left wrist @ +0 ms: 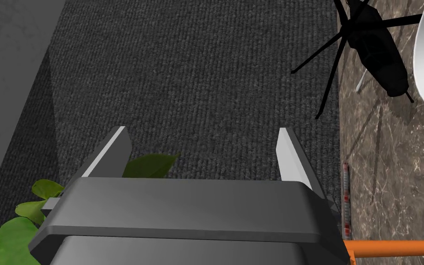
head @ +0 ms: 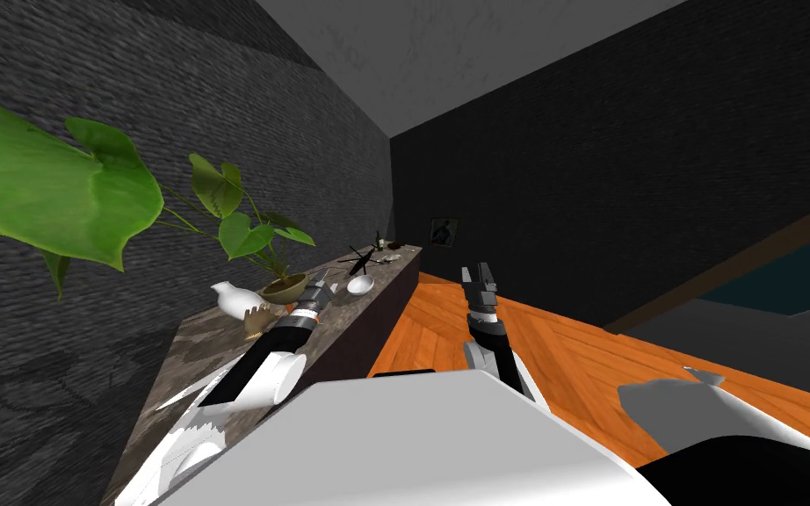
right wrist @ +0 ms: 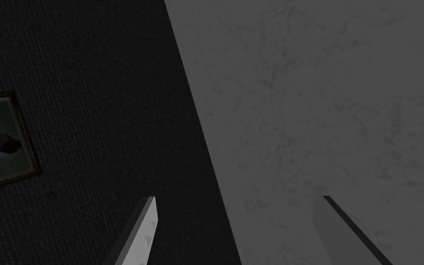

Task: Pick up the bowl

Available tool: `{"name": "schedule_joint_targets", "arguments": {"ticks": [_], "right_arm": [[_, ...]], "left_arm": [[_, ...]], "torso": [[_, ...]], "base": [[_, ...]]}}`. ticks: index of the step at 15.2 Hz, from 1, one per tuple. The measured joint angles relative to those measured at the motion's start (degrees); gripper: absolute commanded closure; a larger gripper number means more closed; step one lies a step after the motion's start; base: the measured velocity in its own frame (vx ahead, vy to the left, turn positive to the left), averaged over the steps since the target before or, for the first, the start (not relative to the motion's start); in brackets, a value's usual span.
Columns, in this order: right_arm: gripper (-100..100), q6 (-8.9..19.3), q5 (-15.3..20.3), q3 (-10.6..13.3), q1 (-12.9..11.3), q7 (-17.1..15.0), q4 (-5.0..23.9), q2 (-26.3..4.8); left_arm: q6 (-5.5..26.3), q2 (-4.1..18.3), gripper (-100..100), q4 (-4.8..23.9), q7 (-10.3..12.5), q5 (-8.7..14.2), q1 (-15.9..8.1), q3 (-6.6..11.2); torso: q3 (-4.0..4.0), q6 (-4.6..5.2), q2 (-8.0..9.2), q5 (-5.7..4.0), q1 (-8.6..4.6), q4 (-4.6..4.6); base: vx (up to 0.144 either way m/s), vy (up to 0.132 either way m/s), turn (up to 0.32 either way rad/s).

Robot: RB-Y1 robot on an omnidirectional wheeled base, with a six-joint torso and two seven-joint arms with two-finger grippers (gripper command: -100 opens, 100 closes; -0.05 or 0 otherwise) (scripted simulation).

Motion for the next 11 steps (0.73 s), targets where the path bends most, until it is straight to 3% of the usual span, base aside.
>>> {"name": "schedule_joint_targets", "arguments": {"ticks": [11], "right_arm": [[0, 0.0, 0.0, 0.0, 0.0, 0.0, 0.0, 0.0]], "left_arm": [[13.3, 1.0, -100, -1.8, 1.5, 3.6, -0.9, 3.93]], "torso": [[-0.03, -0.02, -0.06, 0.00, 0.02, -0.01]], "base": [[0.001, -0.004, -0.088]]}}
